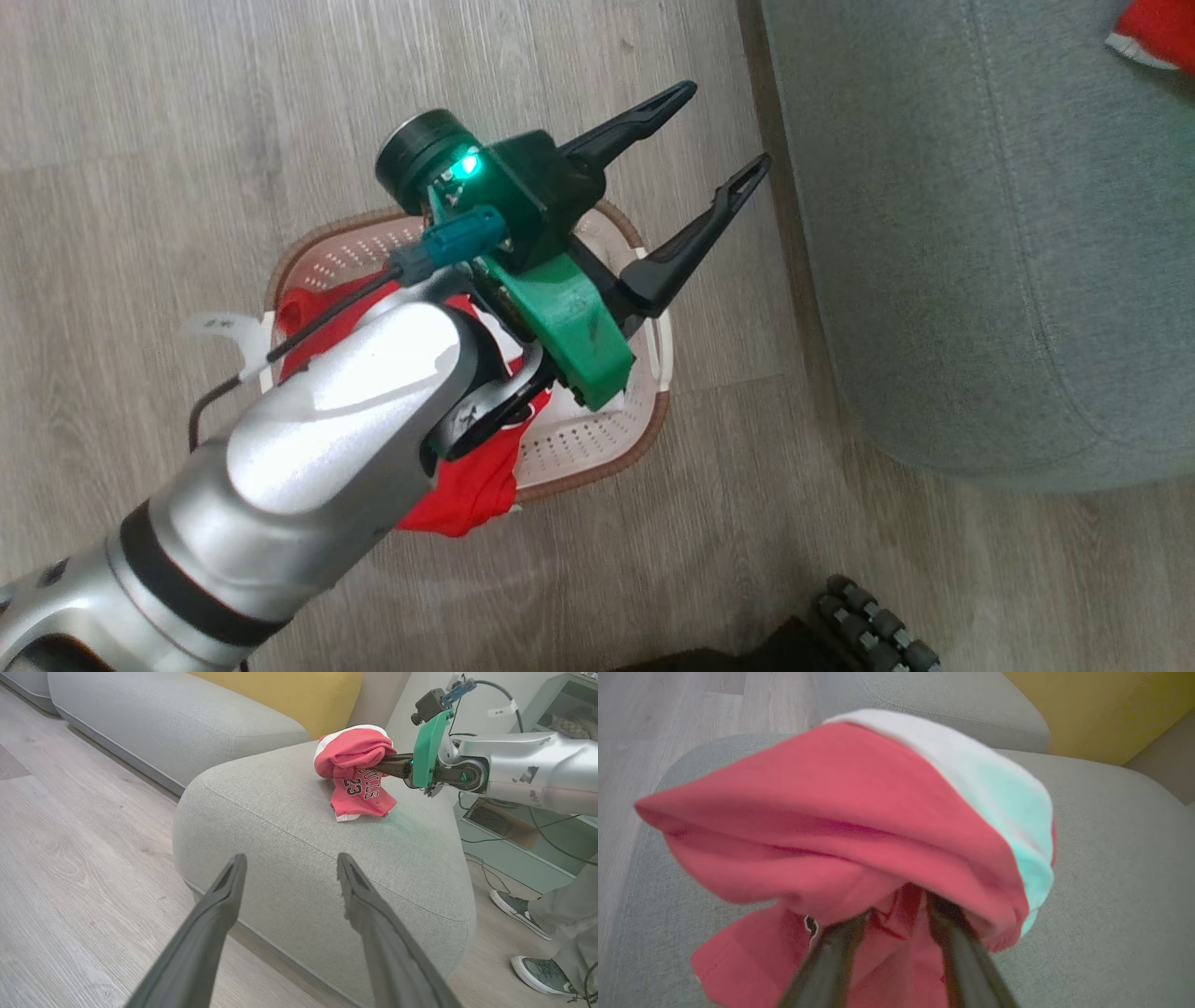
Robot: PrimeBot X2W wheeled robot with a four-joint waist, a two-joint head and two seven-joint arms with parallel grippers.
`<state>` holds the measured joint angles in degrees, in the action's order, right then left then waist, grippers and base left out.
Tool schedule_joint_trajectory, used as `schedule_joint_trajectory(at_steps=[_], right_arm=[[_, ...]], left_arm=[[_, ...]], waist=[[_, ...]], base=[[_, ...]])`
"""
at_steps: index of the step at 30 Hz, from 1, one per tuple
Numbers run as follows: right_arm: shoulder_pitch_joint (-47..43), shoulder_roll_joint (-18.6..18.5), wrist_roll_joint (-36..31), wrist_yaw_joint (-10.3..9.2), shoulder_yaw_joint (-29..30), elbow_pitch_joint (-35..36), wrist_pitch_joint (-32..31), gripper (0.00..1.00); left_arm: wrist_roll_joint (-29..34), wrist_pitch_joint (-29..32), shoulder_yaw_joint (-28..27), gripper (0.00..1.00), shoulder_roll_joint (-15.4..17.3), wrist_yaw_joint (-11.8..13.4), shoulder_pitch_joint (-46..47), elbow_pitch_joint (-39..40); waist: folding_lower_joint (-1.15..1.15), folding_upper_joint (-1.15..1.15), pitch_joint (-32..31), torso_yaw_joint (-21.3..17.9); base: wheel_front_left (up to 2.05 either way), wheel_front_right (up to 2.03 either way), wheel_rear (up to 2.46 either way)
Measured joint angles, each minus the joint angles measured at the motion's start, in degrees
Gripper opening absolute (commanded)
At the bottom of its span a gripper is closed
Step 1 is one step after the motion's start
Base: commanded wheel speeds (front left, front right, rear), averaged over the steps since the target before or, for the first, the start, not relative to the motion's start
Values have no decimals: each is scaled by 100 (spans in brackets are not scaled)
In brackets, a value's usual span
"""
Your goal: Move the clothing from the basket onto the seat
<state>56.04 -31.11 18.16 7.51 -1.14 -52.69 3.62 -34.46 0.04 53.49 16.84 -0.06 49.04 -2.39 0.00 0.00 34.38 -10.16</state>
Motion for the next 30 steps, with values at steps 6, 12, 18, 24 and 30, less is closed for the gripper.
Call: schedule_joint_trajectory(at_steps=[6, 12, 18, 24, 30], right_arm=[[-4, -18, 363, 0, -311, -160, -556, 100], [-85, -192, 724, 0, -856, 40, -1145, 100], [-474, -522, 1217, 0, -1191, 699, -1241, 100], [-1004, -672, 1480, 0, -988, 1427, -706, 100], [-1945, -646, 1347, 0, -524, 2349, -401, 100]], left_arm=[[-113, -127, 12, 100, -69, -1, -38, -174], [-249, -332, -3, 100, -91, 8, -373, -365], [-399, -528, -32, 100, -81, 81, -734, -492], [-564, -749, -158, 100, -54, 322, -1148, -536], [-682, -940, -333, 100, 62, 576, -1524, -500]], waist=[[0, 0, -306, -35], [0, 0, -820, -84], [0, 0, -1392, -122], [-1, 0, -1983, -60], [-1, 1, -2501, 121]], base=[[0, 0, 0], [0, 0, 0], [0, 0, 0], [0, 0, 0], [0, 0, 0]])
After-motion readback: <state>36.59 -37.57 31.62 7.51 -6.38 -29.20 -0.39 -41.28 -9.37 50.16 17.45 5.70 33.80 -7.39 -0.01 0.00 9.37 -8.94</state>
